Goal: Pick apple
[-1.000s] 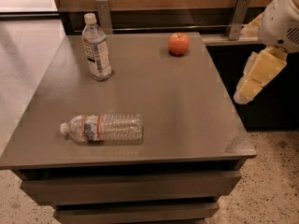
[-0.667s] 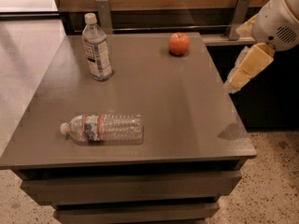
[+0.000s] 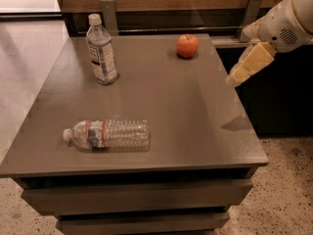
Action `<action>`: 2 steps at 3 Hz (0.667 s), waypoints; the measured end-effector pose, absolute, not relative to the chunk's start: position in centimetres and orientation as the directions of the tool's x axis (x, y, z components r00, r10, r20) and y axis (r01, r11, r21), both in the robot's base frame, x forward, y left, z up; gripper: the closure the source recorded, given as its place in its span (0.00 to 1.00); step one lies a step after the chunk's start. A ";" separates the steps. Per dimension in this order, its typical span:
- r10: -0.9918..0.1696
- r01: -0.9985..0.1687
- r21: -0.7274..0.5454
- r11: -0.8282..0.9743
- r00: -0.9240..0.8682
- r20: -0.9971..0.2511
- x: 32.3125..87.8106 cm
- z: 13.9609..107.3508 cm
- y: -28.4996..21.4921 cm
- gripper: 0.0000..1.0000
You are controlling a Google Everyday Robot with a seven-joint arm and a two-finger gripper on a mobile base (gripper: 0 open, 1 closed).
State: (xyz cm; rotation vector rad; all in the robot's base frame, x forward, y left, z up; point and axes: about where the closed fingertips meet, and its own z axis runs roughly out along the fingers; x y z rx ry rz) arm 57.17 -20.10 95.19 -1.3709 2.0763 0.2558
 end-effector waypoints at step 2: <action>-0.726 -0.888 -0.247 0.388 -0.129 -0.676 63.5 94.4 -19.9 0.00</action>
Offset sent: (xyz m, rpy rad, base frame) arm 0.1117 0.0007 -0.0071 0.1370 -0.1970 0.1337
